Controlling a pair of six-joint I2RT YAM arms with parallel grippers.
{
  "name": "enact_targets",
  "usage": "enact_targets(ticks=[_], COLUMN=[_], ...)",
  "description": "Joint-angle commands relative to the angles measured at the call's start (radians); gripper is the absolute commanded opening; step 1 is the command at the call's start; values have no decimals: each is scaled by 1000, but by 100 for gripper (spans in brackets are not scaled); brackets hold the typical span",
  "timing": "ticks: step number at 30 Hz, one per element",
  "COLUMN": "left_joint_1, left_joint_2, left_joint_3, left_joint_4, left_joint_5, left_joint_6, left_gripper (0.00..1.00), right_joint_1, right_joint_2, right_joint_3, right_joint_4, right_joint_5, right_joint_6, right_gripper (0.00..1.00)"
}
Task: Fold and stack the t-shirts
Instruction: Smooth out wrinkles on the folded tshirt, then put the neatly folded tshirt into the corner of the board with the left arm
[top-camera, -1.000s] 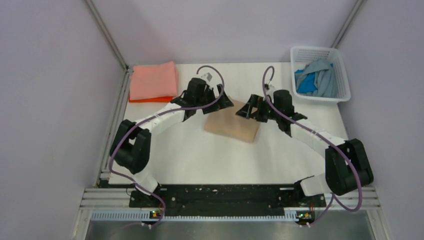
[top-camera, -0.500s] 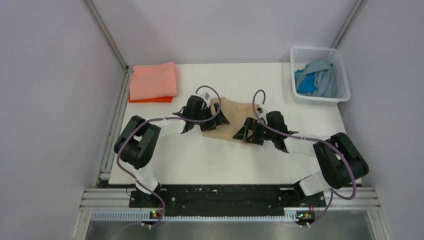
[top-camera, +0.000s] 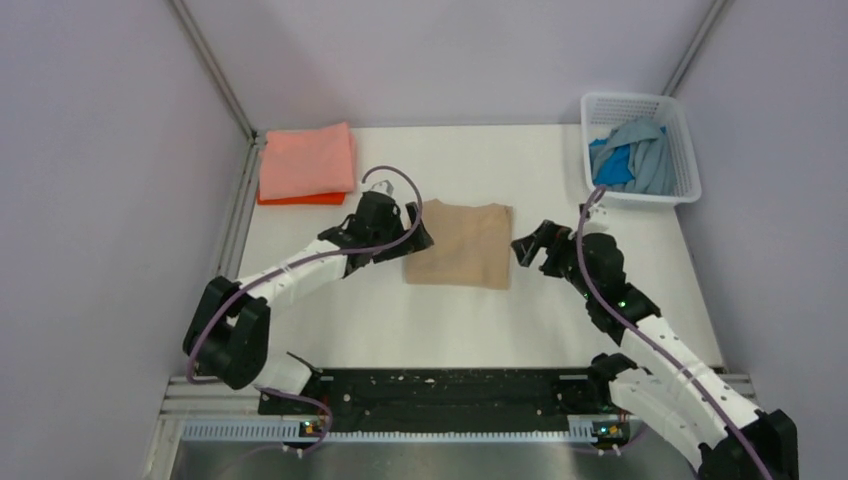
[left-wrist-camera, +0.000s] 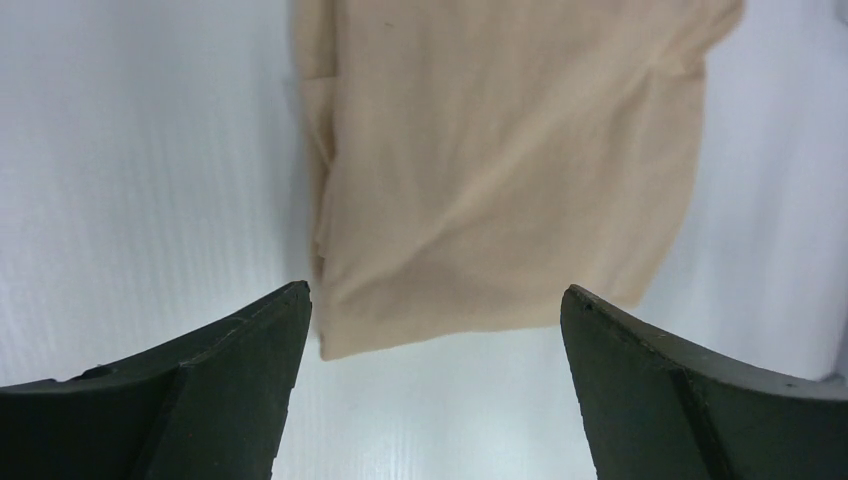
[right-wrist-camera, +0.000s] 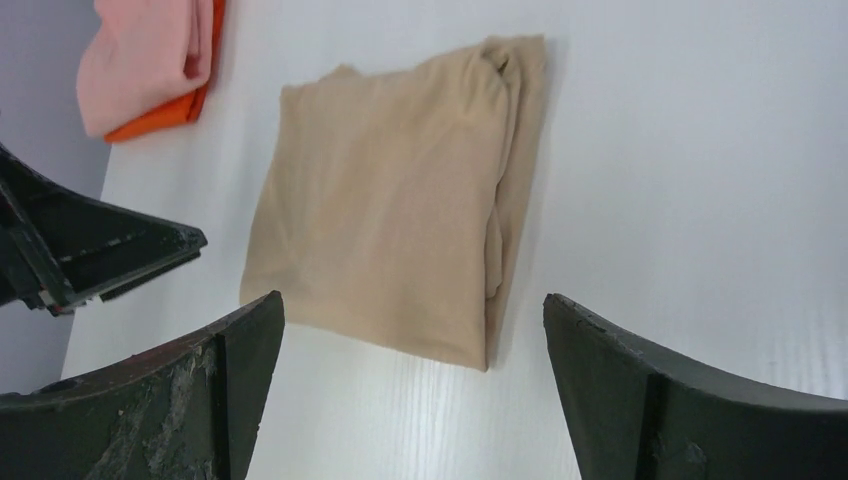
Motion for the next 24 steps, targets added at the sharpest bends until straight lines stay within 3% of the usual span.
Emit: enact_targets(ticks=[1, 6, 12, 18, 24], left_joint_1=[19, 25, 6, -88, -144], left_joint_2=[93, 308, 439, 536, 687], left_joint_3=[88, 263, 329, 398, 533], left_joint_4=[-133, -243, -242, -315, -456], left_joint_5=[-205, -213, -163, -264, -376], left_joint_6=[-4, 16, 22, 4, -43], left_gripper=[99, 99, 95, 91, 62], right_joint_1=[0, 0, 0, 0, 1], right_joint_2=[-103, -125, -111, -109, -112], right_joint_3=[-13, -1, -3, -25, -35], right_joint_4=[-73, -116, -134, -135, -131], right_joint_5=[215, 263, 300, 332, 332], right_joint_6=[-21, -47, -89, -100, -105], right_gripper=[99, 99, 99, 99, 99])
